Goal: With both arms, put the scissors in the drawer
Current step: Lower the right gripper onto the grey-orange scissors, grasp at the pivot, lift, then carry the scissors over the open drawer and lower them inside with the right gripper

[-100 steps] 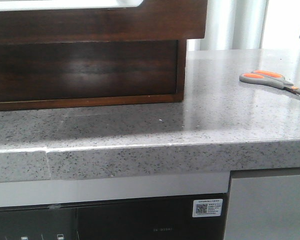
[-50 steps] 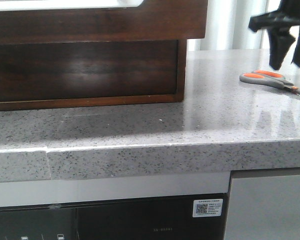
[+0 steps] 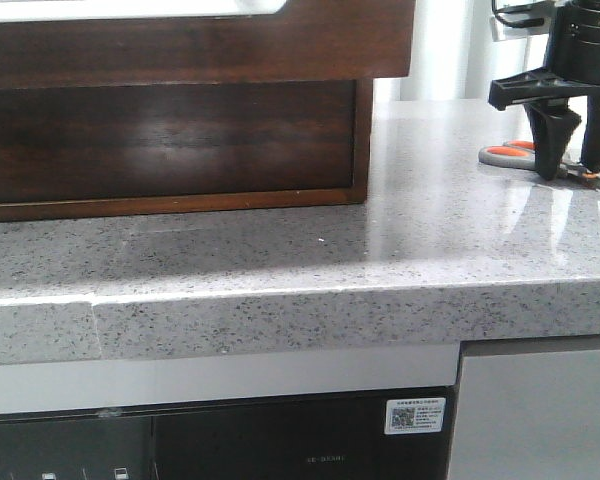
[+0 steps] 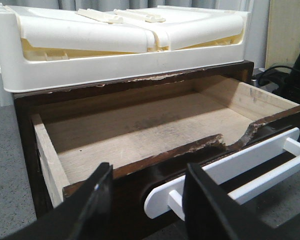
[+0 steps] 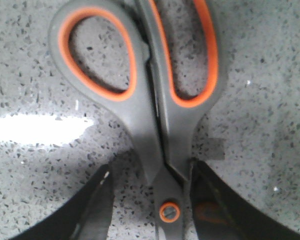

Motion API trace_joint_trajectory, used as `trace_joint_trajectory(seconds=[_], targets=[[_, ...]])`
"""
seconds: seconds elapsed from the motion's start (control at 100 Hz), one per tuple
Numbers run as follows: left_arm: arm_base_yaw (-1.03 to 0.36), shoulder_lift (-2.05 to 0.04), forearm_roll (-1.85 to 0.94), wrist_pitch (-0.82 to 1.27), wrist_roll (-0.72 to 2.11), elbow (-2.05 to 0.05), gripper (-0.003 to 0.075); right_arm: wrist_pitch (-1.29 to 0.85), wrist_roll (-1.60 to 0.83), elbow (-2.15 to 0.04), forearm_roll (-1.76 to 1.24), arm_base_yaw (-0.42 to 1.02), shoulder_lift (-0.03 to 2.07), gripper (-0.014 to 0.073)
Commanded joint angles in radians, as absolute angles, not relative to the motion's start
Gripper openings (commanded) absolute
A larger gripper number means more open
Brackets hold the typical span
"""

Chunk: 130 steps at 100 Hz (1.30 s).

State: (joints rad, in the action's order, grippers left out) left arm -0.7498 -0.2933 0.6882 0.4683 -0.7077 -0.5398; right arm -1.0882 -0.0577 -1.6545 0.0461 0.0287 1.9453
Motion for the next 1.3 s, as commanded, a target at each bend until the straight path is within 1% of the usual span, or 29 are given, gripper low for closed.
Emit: trace_joint_trajectory(seconds=[0.0,0.09,0.31,0.38,0.52,0.67,0.92,1.11,1.29], targets=[[-0.758,-0.302,0.71,0.395,-0.708,-0.575,0.0294,-1.078,-0.07,-1.687,0.061,0.023,1.9,0.0288],[-0.758,-0.302,0.71,0.393,-0.708,-0.575,0.0293,-1.084,-0.07,-1.687,0.061,0.023,1.907,0.0231],[-0.758,-0.302,0.71,0.393,-0.708,-0.575,0.0293,-1.077,-0.07,-1.687,0.062,0.023,1.914,-0.002],[-0.758,-0.302,0.71,0.393,-0.708,-0.575,0.0294,-1.079,-0.07,-1.687,0.062,0.023,1.914,-0.0074],[-0.758,-0.302,0.71,0.393,-0.708,-0.575,0.0294,-1.084,-0.07,-1.687,0.062,0.023,1.893,-0.0074],[-0.758,-0.302,0.71,0.391,-0.708,-0.575,0.0293,-1.086,-0.087,-1.705,0.06,0.023,1.816,-0.0074],[-0.758,-0.302,0.71,0.391,-0.708,-0.575,0.0293,-1.114,-0.224,-1.813,-0.075,0.043,1.646,-0.0074],[-0.758,-0.302,0.71,0.389,-0.708,-0.575,0.0294,-1.182,-0.28,-1.942,-0.091,0.132,1.551,-0.0074],[-0.758,-0.302,0.71,0.36,-0.708,-0.575,0.0294,-1.209,-0.442,-2.063,-0.207,0.269,1.508,-0.0074]])
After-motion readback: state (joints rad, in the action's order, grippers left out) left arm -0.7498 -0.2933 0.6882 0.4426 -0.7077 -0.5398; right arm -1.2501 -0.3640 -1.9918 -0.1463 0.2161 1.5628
